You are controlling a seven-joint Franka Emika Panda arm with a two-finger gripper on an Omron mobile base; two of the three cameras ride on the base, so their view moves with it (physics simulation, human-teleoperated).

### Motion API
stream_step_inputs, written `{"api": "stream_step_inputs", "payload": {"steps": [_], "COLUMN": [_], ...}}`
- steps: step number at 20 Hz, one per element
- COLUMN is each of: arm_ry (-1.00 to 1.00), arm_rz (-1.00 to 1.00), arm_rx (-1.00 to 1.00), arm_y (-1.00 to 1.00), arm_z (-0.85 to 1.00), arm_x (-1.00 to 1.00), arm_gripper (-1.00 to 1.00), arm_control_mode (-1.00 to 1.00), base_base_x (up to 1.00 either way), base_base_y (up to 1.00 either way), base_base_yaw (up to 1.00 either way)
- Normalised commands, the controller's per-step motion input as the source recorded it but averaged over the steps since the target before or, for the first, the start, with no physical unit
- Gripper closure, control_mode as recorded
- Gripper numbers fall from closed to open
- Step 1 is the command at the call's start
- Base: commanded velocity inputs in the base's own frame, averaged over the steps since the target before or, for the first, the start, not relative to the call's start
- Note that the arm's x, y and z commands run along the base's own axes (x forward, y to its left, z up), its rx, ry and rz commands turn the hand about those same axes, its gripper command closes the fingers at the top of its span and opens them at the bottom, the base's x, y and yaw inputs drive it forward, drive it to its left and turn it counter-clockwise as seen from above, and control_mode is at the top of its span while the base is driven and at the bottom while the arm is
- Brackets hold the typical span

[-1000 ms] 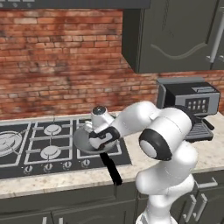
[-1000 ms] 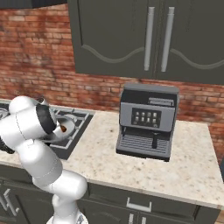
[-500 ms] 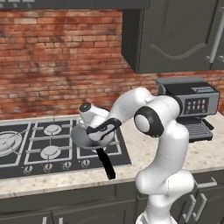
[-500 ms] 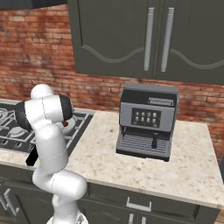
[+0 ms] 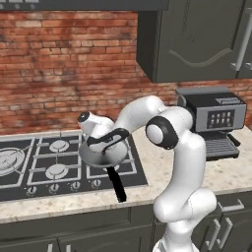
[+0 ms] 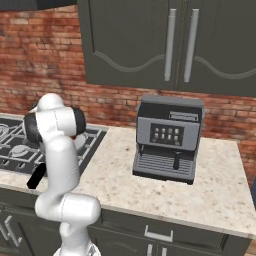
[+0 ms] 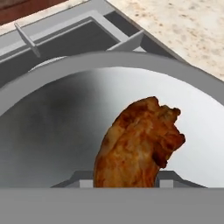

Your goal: Take the chicken drumsticks from the pan and place one on each plate on the dining counter.

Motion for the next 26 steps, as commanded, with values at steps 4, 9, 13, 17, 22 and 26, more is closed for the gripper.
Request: {"api": "stream_step_inputs", "payload": {"steps": [4,9,13,17,22,26], "arm_ry": [-0.08,-0.10,-0.07,0.00,0.00,0.00], "arm_rz": [-0.03,-0.05,-0.09,-0.24,-0.26,-0.23], "arm_rx": [0.14,0.20,0.23,0.31,0.21,0.21], "arm_y": [-0.28,-0.33,-0.40,-0.67,-0.62,-0.64], "arm_z": [0.37,0.91,1.00,0.63,0.46,0.49], "arm_x": [-0.09,-0.36,-0.71,-1.00,-1.00,-1.00], "arm_gripper": [1.00,1.00,1.00,1.00,1.00,1.00], "arm_control_mode": [-1.00,-1.00,-1.00,-1.00,-1.00,-1.00], "base_base_x": [0.00,0.00,0.00,0.00,0.00,0.00], "base_base_y": [0.00,0.00,0.00,0.00,0.00,0.00], "base_base_yaw": [0.00,0.00,0.00,0.00,0.00,0.00]}}
